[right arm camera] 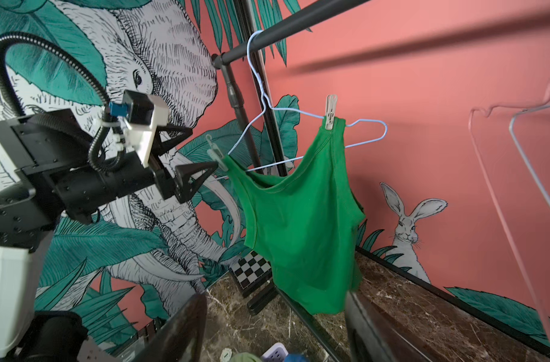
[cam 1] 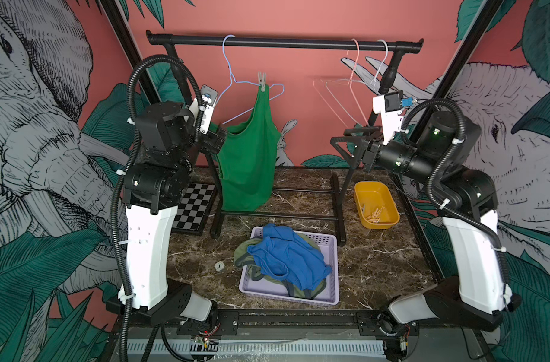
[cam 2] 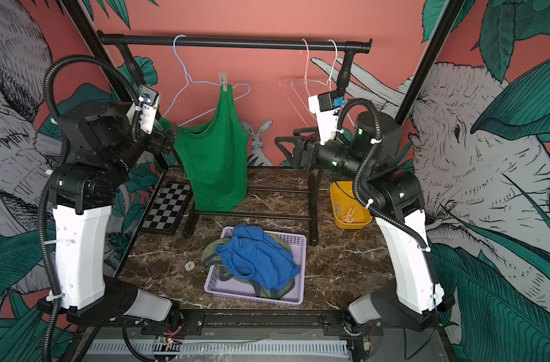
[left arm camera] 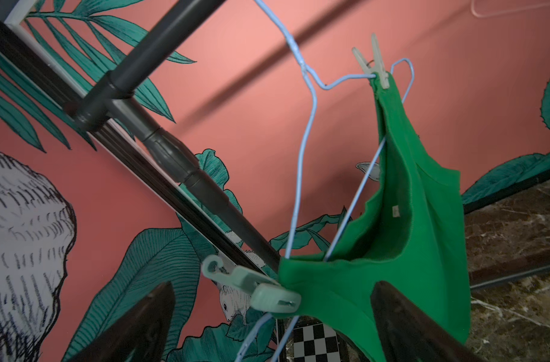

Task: Remove the clothespins securing tank tops to the hanger
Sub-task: Place the hanger on the clothesline, then move the hanger to the clothesline.

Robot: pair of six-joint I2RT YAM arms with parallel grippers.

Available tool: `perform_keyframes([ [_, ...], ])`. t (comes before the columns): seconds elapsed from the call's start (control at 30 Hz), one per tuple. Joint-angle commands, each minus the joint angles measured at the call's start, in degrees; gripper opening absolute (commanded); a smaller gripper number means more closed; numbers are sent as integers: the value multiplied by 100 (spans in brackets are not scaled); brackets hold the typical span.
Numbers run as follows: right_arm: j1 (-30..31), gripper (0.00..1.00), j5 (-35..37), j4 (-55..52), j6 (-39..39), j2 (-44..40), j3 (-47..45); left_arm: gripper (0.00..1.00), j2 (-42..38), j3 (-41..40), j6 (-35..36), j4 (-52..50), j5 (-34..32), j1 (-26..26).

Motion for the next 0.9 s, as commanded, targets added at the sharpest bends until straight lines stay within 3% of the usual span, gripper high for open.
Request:
perform_keyframes([
  [0.0,40,69,-401,545,-228,-320,-330,99,-29,191,-325,436,343,251],
  [0.53,59,70,-558,758,-350,-655,-1015,99,820,392,-665,5,1160,573],
  [0.6,61,70,-558,795,-344,-685,-1090,92,875,420,-723,-35,1302,611],
  [0.77,70,70,-558,927,-304,-742,-1248,62,871,404,-879,-235,1966,620],
  [0.87,74,69,-558,938,-279,-707,-1224,52,795,324,-1060,-330,2497,618],
])
